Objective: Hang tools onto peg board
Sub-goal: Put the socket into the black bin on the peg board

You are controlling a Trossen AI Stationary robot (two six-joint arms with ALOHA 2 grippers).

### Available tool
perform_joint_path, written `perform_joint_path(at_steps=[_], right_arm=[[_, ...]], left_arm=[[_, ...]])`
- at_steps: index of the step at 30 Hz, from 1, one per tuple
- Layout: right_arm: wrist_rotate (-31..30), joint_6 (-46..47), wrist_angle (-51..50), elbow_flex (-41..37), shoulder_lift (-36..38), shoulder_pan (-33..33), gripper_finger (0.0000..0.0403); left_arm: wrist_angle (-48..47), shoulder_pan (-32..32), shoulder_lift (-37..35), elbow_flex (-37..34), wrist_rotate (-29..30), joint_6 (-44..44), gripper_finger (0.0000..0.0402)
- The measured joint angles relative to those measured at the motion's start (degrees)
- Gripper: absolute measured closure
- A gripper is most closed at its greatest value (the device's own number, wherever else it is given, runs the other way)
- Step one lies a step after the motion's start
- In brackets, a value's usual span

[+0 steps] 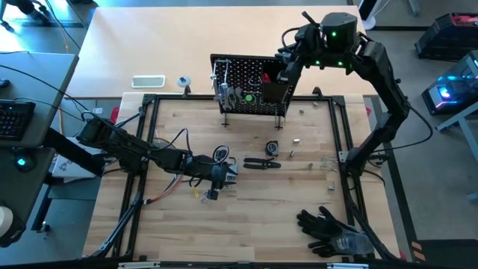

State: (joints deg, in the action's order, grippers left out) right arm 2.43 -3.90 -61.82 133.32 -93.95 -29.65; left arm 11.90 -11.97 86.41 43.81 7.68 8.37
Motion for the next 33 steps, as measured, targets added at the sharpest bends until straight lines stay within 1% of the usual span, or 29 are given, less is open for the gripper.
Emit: perform_joint_path(at_steps=[10, 16, 21, 24, 29, 33], right_arm=[[0.6, -1.0, 0.0, 0.0, 0.0, 0.0, 0.0280], [-3.1, -2.5, 0.7, 0.0, 2.0, 0.0, 0.0276], [-3.8, -1.4, 0.2, 0.0, 5.6, 0.3, 0.0276], [-4.4, -0.8, -3.9, 0.0, 7.7, 1.2, 0.0276], [-8.6, 2.8, -14.2, 0.0, 10.9, 4.1, 0.0276], [-8.7, 7.6, -24.4, 0.0, 11.6, 7.3, 0.0276]], left_arm=[[0.0, 0.0, 0.0, 0.0, 0.0, -0.2, 0.0260], [-0.1, -0.1, 0.0, 0.0, 0.0, -0.4, 0.0260], [-0.1, -0.1, 0.0, 0.0, 0.0, -0.4, 0.0260], [-0.1, -0.1, 0.0, 0.0, 0.0, -0.4, 0.0260], [-0.1, -0.1, 0.0, 0.0, 0.0, -0.5, 0.0260], [-0.1, -0.1, 0.0, 0.0, 0.0, -0.4, 0.0260]])
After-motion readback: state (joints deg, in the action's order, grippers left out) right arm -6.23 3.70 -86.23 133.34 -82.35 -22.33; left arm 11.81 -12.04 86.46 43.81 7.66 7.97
